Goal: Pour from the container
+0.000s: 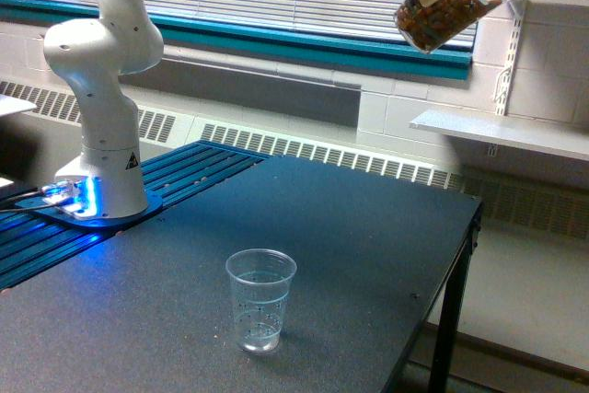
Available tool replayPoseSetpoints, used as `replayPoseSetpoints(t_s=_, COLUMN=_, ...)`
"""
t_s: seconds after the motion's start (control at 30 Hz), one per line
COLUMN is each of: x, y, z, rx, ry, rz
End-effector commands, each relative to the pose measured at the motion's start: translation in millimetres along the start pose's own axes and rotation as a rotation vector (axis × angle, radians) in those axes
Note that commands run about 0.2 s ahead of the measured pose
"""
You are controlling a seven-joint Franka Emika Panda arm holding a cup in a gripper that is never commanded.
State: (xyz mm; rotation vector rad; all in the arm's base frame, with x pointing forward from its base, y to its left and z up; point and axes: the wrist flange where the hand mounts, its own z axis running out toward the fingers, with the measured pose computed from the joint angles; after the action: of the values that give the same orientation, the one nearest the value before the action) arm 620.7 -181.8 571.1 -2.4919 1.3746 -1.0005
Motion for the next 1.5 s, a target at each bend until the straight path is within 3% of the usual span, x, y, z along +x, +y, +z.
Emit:
replayPoseSetpoints(t_s=0.03, x=-27, y=20, z=32.0, rx=-0.087, ry=-0.046, rz=-0.036)
replayPoseSetpoints(t_s=0.17, x=-34, y=26, z=37.0, rx=-0.123, ry=-0.03, rz=-0.09)
replayPoseSetpoints(t_s=0.73, x=-44, y=56, z=40.7, rx=-0.142, ry=0.003, rz=-0.079)
replayPoseSetpoints(t_s=1.23, x=-66, y=118, z=44.2, rx=-0.204, ry=0.007, rz=-0.124)
replayPoseSetpoints(t_s=1.5, x=-87, y=152, z=47.7, rx=-0.232, ry=-0.015, rz=-0.141)
